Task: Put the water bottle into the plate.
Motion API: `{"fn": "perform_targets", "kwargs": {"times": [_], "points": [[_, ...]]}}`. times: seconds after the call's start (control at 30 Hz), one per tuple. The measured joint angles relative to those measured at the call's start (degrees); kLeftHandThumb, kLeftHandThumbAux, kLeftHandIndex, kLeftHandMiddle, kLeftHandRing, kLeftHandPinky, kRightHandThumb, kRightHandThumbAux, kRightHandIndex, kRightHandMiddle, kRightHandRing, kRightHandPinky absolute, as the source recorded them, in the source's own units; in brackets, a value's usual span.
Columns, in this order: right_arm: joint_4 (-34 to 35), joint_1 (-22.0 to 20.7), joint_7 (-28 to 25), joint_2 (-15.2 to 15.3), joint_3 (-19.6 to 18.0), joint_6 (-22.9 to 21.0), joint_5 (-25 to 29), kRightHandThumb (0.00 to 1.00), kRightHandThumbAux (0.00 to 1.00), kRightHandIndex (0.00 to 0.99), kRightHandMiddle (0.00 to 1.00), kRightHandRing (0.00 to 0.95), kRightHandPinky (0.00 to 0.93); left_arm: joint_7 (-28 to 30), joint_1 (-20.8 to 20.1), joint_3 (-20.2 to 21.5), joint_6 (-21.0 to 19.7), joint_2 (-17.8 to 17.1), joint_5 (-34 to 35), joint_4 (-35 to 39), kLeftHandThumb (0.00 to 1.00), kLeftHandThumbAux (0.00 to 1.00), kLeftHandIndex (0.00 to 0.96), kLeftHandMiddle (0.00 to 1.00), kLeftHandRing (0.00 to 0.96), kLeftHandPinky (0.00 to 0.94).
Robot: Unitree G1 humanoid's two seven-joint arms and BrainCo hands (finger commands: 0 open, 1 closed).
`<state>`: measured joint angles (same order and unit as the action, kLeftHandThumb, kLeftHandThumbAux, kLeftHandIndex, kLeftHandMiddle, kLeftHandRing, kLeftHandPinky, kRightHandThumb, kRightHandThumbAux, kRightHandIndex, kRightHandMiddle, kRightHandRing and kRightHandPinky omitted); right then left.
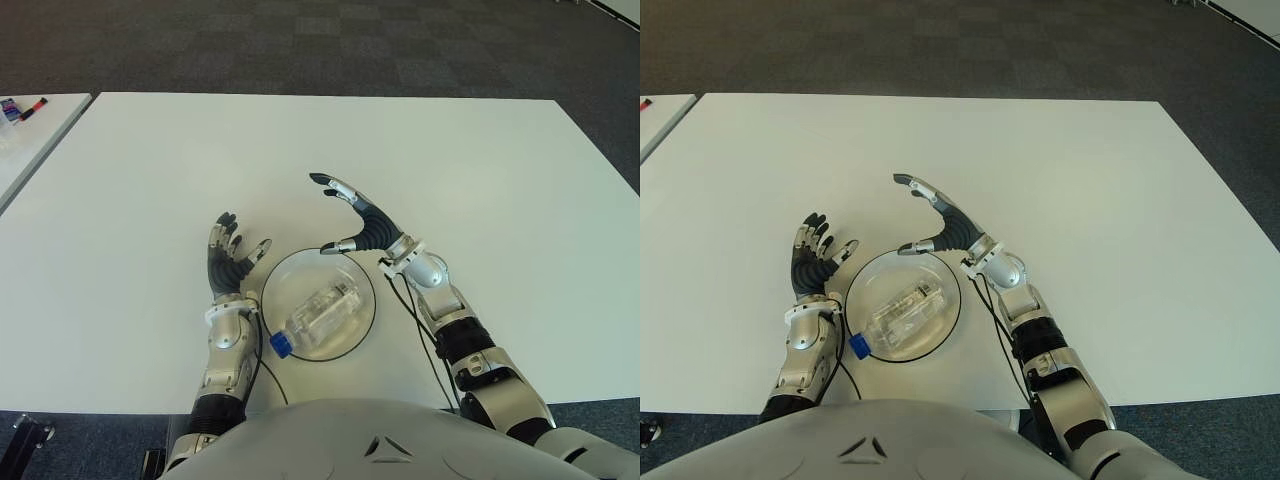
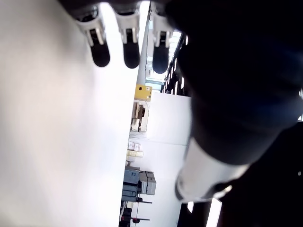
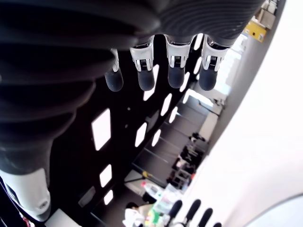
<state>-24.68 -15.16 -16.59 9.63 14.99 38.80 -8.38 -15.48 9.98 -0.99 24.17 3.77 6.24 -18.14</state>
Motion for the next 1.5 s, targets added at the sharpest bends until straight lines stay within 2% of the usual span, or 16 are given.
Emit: {"fn": "perform_targets", "kwargs": {"times": [0.3,0.43,0.57,0.87,1.1,1.3,1.5], "points": [[0.2,0.6,3.0,-0.6,-2.2,-1.0,-0.2,0.000,0.773,0.000,0.000,0.000,0.021,0.0,0.1,0.0,-1.3,0.0,0.0,0.9,0.045,0.939,0.141,0.145,0.110,0.137],[-1.0,0.7,3.4,-1.0,-3.6,-1.0,1.3,0.000,0.780,0.000,0.000,0.000,0.020,0.0,0.2,0.0,-1.7,0.0,0.0,1.3,0.052,0.938,0.142,0.146,0.110,0.139],[-3.7,0.6,2.9,-2.0,-5.4,-1.2,4.4,0.000,0.756,0.000,0.000,0.000,0.012,0.0,0.3,0.1,-1.8,0.0,0.0,1.4,0.058,0.929,0.144,0.148,0.110,0.141],[-6.2,0.6,0.4,-5.1,-7.8,-4.6,10.0,0.000,0.710,0.000,0.000,0.000,0.008,0.0,0.5,0.2,-2.5,0.0,0.1,2.0,0.060,0.916,0.145,0.148,0.108,0.135],[-5.3,1.4,0.4,-8.4,-9.5,-10.3,13.5,0.000,0.687,0.000,0.005,0.000,0.018,0.1,0.5,0.2,-2.8,0.0,0.1,2.2,0.056,0.920,0.142,0.146,0.107,0.132],[-4.1,4.0,2.5,-13.0,-11.6,-17.2,17.8,0.010,0.694,0.000,0.005,0.000,0.030,0.8,0.6,0.4,-2.7,0.0,0.5,2.3,0.047,0.932,0.137,0.145,0.109,0.140],[-3.4,6.8,3.9,-13.1,-13.8,-22.8,19.8,0.002,0.723,0.000,0.000,0.000,0.029,1.0,0.8,0.9,-2.4,0.0,0.7,2.4,0.034,0.932,0.131,0.150,0.114,0.142]]}}
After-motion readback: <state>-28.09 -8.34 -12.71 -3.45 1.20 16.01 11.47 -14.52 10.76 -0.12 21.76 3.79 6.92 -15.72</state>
